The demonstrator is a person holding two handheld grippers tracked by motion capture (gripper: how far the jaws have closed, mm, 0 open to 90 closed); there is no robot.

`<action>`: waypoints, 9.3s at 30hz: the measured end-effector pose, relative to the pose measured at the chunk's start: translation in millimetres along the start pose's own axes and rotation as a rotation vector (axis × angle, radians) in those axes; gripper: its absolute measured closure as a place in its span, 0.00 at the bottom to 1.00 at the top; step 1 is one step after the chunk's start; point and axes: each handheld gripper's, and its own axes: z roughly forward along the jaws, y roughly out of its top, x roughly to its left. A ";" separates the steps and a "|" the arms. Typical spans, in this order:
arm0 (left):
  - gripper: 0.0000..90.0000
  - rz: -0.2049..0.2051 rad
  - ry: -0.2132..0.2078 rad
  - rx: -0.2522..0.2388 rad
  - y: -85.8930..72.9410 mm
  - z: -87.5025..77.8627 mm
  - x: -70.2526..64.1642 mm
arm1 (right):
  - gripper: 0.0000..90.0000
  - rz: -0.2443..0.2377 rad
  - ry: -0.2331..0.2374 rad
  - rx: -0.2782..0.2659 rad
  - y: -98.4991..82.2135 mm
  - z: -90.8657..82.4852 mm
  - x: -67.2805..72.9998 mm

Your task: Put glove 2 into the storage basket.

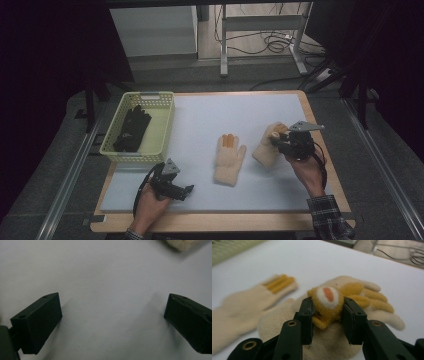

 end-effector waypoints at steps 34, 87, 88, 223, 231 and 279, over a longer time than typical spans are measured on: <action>0.02 0.002 0.000 0.002 0.0 -0.2 0.2 | 0.39 -0.156 0.301 0.121 3.5 84.2 93.0; 0.02 0.001 0.001 0.002 -0.1 -0.1 0.0 | 0.85 -0.182 0.276 0.135 -32.1 105.1 139.1; 0.02 0.001 0.000 0.002 -0.1 -0.1 0.0 | 0.84 -0.182 0.276 0.132 -32.2 103.3 138.4; 0.62 -0.024 0.071 0.144 167.7 -4.5 33.4 | 0.21 -0.009 -0.052 0.134 -92.9 21.8 19.3; 0.61 -0.103 0.169 0.113 168.7 -46.9 75.3 | 0.21 -0.008 -0.052 0.132 -93.0 21.9 19.4; 0.50 -0.371 0.270 0.354 111.0 18.4 193.7 | 0.21 -0.003 -0.048 0.132 -93.1 22.2 18.6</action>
